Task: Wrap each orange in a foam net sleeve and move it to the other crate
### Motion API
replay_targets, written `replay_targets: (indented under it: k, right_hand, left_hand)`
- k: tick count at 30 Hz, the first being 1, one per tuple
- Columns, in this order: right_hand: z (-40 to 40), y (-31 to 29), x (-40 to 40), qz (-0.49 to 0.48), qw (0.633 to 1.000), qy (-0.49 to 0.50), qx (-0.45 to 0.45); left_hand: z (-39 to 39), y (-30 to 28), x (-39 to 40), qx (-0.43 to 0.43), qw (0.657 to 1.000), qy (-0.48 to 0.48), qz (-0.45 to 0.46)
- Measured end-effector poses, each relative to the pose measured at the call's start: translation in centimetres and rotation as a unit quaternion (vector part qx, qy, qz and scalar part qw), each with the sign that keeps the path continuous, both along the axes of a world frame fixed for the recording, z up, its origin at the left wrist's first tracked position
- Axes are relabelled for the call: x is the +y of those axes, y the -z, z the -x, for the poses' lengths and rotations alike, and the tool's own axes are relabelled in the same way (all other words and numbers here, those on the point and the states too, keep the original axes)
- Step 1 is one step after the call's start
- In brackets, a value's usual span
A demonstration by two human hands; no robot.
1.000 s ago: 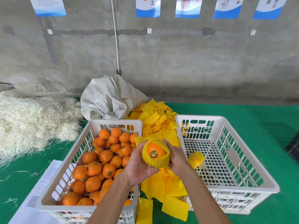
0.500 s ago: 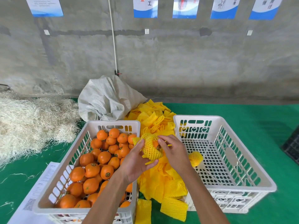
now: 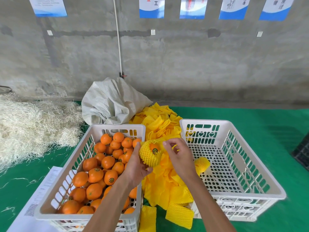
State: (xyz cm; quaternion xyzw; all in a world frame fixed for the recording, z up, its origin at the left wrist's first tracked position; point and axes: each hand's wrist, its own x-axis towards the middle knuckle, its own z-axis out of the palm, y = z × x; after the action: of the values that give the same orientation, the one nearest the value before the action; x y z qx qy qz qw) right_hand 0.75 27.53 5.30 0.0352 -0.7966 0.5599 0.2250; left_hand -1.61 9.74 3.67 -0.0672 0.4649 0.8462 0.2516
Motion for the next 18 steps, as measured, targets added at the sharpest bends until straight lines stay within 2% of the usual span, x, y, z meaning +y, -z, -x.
replay_targets:
  k: [3,5,11,15,18]
  right_hand:
    - [0.2,-0.1,-0.8,-0.059,0.997,-0.029,-0.027]
    - [0.4,0.0,-1.4,-0.064,0.996,-0.022,-0.052]
    - [0.4,0.7,-2.5,-0.022,0.998,-0.012,-0.064]
    - [0.7,0.3,-2.0,0.037,0.995,-0.021,-0.095]
    - [0.9,0.1,-1.3,0.043,0.992,-0.045,-0.108]
  left_hand:
    - [-0.7,-0.8,0.5,0.054,0.998,-0.003,0.044]
    - [-1.0,-0.9,1.0,0.08,0.994,-0.033,0.069]
    - [-1.6,-1.3,2.7,0.087,0.992,-0.087,0.038]
    - [-1.2,-0.7,2.5,0.084,0.989,-0.096,0.079]
    - [-0.8,-0.5,2.4,0.065,0.988,-0.092,0.101]
